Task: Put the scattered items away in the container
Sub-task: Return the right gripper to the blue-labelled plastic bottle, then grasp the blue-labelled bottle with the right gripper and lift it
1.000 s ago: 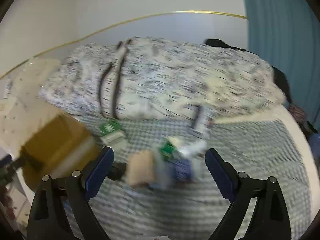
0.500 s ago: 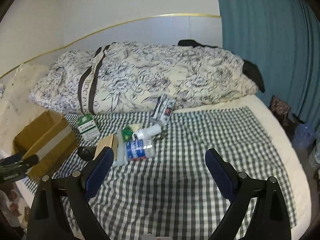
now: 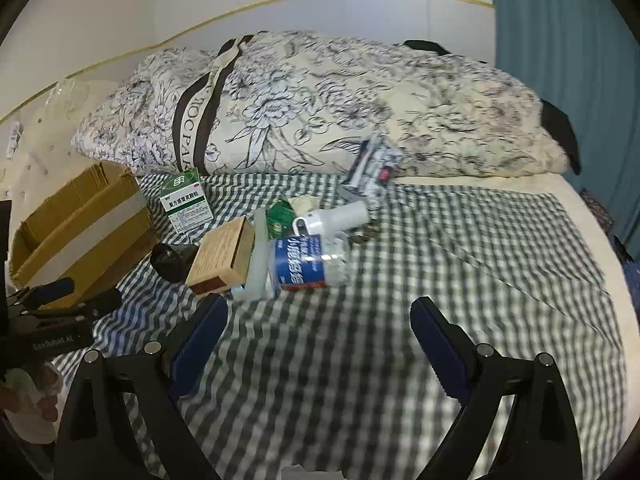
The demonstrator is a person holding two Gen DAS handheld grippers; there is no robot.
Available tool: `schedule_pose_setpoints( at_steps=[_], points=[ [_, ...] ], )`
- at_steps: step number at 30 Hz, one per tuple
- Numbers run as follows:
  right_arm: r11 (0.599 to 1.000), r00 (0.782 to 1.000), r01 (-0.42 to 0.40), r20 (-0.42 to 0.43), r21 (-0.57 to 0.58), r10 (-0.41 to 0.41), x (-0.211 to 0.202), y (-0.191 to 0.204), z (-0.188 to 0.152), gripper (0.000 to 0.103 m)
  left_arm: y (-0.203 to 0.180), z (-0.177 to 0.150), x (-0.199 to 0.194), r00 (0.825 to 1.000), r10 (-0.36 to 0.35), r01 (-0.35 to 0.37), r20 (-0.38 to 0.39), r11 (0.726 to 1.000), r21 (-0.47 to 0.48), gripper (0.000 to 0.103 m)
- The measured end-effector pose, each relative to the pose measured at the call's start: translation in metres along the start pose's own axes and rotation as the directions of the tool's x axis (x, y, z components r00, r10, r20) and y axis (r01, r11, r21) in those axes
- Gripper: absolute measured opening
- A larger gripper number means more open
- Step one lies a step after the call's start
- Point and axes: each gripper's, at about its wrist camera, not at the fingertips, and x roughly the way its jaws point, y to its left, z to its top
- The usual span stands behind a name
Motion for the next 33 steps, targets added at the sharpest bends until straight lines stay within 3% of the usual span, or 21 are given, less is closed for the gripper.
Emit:
schedule_pose_setpoints(
  at_steps=[5,11,18,24,33],
  points=[
    [0.997,0.997,-0.052,-0.054,0.057,0.055,0.054,-0.005,0.013,0.095,0.009,0.012,0.032,1.000,-0.002,0.003,0.024,0.999,-0.032,0.103],
    [1.000,0.998,-0.006,-0.061,0.024,0.008,0.094,0.003,0.013,0.095,0.012,0.021,0.068,1.000,-0.006,0.007,0.008,0.998,-0.061,0.103],
    [0.998,0.996,0.057,-0.074,-0.014,-0.058,0.121,0.006,0.011,0.096,0.010,0.030,0.094,1.000,-0.022,0.023,0.018,0.997,-0.074,0.103],
    [0.998,0.995,0.061,-0.079,-0.018,-0.062,0.138,0.008,0.012,0.097,0.011,0.028,0.110,0.999,-0.027,0.028,0.016,0.998,-0.062,0.103],
    [0.990,0.990,0.121,-0.068,-0.067,-0.126,0.155,0.019,0.008,0.097,0.025,0.029,0.128,0.999,-0.052,0.050,-0.015,0.992,-0.118,0.103]
  ],
)
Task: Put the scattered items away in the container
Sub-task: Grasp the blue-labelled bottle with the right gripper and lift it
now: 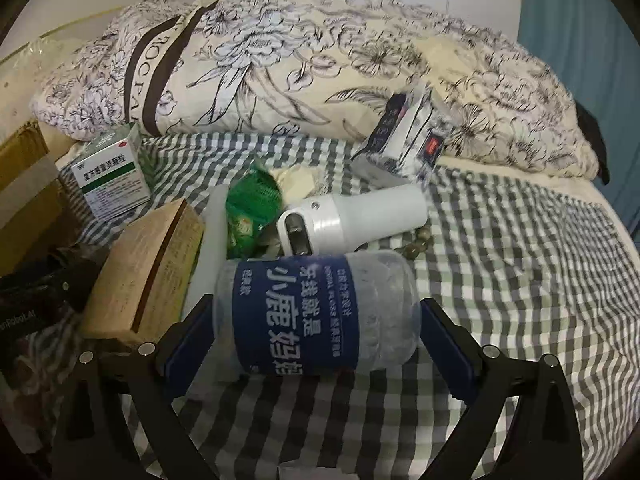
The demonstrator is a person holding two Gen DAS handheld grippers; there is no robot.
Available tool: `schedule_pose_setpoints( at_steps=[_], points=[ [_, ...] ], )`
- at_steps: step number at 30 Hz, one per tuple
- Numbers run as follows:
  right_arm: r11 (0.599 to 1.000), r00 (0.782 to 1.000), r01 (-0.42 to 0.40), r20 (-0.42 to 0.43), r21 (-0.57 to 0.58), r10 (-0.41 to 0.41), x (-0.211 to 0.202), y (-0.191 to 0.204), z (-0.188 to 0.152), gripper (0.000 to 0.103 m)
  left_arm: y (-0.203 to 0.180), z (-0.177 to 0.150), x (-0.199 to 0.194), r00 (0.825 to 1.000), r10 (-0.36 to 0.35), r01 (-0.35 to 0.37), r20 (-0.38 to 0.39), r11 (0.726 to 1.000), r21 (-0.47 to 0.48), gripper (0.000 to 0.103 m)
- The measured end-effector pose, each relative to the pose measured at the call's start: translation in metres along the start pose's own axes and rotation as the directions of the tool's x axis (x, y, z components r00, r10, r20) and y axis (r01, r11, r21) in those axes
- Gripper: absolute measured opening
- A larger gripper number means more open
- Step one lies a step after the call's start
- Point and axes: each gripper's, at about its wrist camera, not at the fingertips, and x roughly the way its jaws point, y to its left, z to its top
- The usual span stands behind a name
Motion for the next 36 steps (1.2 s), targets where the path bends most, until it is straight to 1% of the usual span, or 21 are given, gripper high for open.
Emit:
schedule_pose_setpoints(
  at_steps=[6,9,10,11,14,19,22,24,26,28,31,33,36],
  points=[
    [1.000,1.000,0.006,-0.016,0.010,-0.006,0.004,-0.002,0.001,0.097,-0.001,-0.001,0.011,1.000,0.008,-0.009,-0.024,1.000,-0.009,0.102],
    [1.000,1.000,0.016,-0.019,0.017,-0.016,0.006,-0.004,0.000,0.097,-0.001,0.000,0.012,1.000,0.014,-0.015,-0.017,1.000,-0.013,0.087],
    [1.000,1.000,0.012,-0.018,0.026,-0.011,0.006,-0.005,-0.001,0.096,-0.003,0.000,0.011,1.000,0.021,-0.021,-0.015,1.000,0.000,0.078],
    [0.999,1.000,0.003,-0.017,0.035,-0.002,0.006,-0.006,-0.002,0.089,-0.005,-0.001,0.010,0.999,0.030,-0.030,-0.011,0.999,0.012,0.078],
    [0.999,1.000,0.009,-0.010,0.047,-0.008,0.005,-0.007,-0.003,0.089,-0.008,-0.003,0.005,1.000,0.027,-0.028,0.012,0.999,0.029,0.078],
    [0.998,1.000,0.017,0.000,0.066,-0.017,0.002,-0.009,-0.006,0.089,-0.007,-0.003,-0.011,0.997,0.022,-0.024,0.070,0.999,0.022,0.078],
    [0.997,1.000,0.015,-0.007,0.080,-0.015,-0.002,-0.011,-0.008,0.089,-0.007,-0.007,-0.026,0.996,0.047,-0.050,0.082,0.998,0.036,0.078],
    [0.996,0.999,0.037,-0.017,0.082,-0.035,-0.010,-0.012,-0.010,0.089,-0.007,-0.011,-0.039,0.993,0.054,-0.059,0.102,0.997,0.050,0.078],
    [0.996,0.999,0.031,-0.023,0.082,-0.029,-0.020,-0.014,-0.011,0.089,-0.008,-0.017,-0.049,0.992,0.056,-0.063,0.112,0.996,0.059,0.078],
    [0.997,0.999,0.023,-0.035,0.079,-0.020,-0.031,-0.016,-0.014,0.089,-0.006,-0.025,-0.056,0.994,0.052,-0.057,0.101,0.997,0.051,0.078],
    [0.999,0.999,0.025,-0.048,0.044,-0.022,-0.049,-0.014,-0.017,0.089,-0.004,-0.037,-0.066,0.997,0.042,-0.043,0.066,0.999,0.021,0.078],
    [1.000,0.999,0.021,-0.051,0.015,-0.020,-0.067,-0.012,-0.020,0.089,-0.004,-0.044,-0.077,0.997,0.047,-0.048,0.063,0.999,0.022,0.078],
    [1.000,0.999,0.003,-0.048,0.003,-0.003,-0.093,-0.012,-0.023,0.089,-0.004,-0.054,-0.104,0.997,0.047,-0.049,0.065,0.999,0.019,0.078]
  ],
)
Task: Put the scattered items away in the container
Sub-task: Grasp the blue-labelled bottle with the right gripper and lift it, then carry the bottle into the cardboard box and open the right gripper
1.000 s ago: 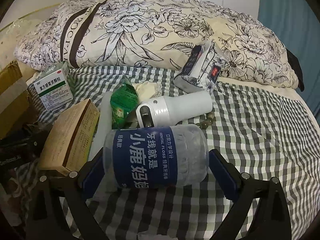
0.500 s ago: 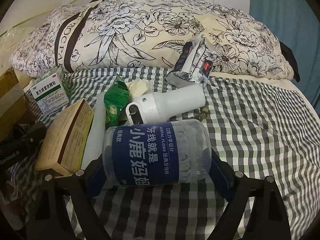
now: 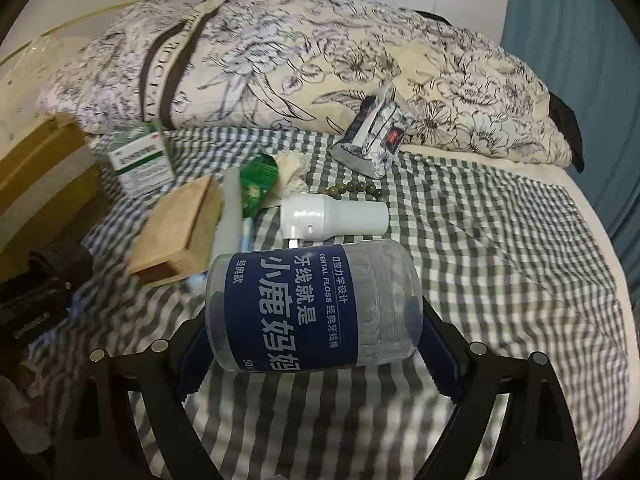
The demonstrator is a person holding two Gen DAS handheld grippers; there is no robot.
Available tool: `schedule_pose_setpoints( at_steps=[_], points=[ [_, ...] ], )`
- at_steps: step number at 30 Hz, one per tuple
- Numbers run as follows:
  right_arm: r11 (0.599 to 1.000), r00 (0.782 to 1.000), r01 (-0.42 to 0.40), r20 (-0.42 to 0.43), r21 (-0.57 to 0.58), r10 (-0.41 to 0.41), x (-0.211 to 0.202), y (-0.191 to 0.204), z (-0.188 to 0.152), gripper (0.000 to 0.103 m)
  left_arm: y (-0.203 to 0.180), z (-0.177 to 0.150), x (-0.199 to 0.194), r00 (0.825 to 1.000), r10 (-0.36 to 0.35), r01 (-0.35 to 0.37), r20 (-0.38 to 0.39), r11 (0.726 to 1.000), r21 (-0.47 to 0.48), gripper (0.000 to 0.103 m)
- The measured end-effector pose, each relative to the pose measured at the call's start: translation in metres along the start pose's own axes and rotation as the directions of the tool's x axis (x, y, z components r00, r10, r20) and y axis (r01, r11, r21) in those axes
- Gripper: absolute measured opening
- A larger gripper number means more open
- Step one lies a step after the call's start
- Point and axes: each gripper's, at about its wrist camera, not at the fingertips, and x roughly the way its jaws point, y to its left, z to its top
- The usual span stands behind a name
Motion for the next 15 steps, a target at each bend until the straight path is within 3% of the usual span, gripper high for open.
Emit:
schedule_pose_setpoints(
  at_steps=[8,15],
  points=[
    [0.996,0.994,-0.088,0.071,0.002,0.088,-0.077,0.013,0.006,0.088,0.008,0.007,-0.089,0.998,0.021,-0.021,0.061,1.000,0.010,0.078],
    [0.985,0.968,-0.168,0.184,-0.041,0.173,-0.153,0.049,0.013,0.088,0.028,0.018,-0.154,0.990,0.066,-0.069,0.125,0.997,0.017,0.078]
  ],
)
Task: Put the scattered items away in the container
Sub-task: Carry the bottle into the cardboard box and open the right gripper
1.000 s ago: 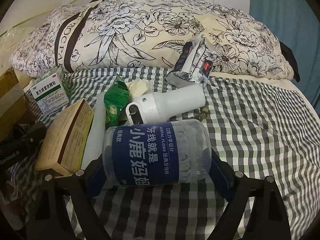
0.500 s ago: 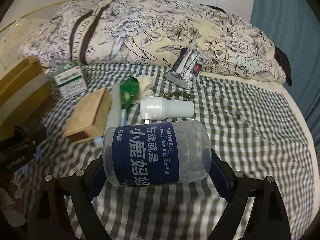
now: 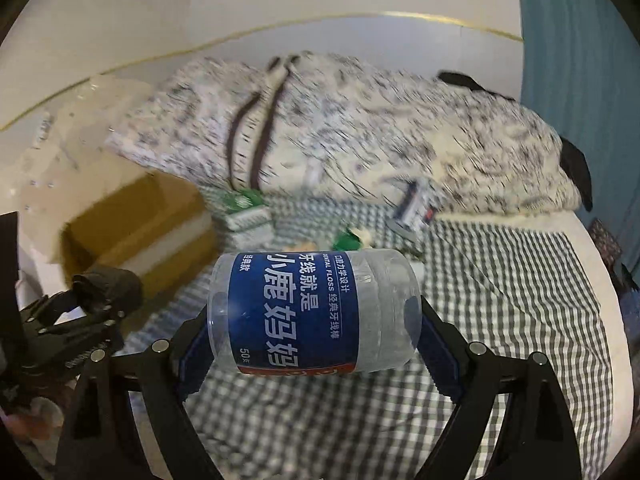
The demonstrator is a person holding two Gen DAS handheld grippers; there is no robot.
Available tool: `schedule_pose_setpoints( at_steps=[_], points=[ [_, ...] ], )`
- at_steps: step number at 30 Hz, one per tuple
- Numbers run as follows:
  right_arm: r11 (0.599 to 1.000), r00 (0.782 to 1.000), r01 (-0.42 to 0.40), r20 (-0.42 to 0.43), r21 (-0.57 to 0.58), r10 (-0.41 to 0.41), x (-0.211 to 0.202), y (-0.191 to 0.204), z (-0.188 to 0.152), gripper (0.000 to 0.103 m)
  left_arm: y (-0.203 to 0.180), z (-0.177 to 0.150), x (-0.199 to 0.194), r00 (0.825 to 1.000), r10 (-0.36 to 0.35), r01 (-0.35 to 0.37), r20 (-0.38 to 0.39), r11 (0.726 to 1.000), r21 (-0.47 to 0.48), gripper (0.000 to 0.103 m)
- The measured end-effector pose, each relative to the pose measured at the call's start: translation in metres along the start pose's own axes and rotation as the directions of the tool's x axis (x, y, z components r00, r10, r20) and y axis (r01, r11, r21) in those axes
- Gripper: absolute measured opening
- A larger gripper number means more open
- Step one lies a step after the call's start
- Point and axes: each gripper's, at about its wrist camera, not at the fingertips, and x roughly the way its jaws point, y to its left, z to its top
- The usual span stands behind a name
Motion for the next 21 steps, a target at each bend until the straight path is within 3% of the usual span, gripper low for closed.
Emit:
schedule_pose_setpoints(
  at_steps=[10,21],
  points=[
    [0.993,0.991,-0.120,0.055,0.019,0.118,-0.026,0.058,0.013,0.088,0.059,0.025,-0.041,0.996,0.075,-0.077,0.037,0.996,0.033,0.078],
    [0.964,0.964,-0.258,0.055,-0.065,0.261,0.011,0.148,0.061,0.088,0.125,0.051,-0.006,0.991,0.130,-0.129,0.029,0.991,-0.024,0.078]
  ],
)
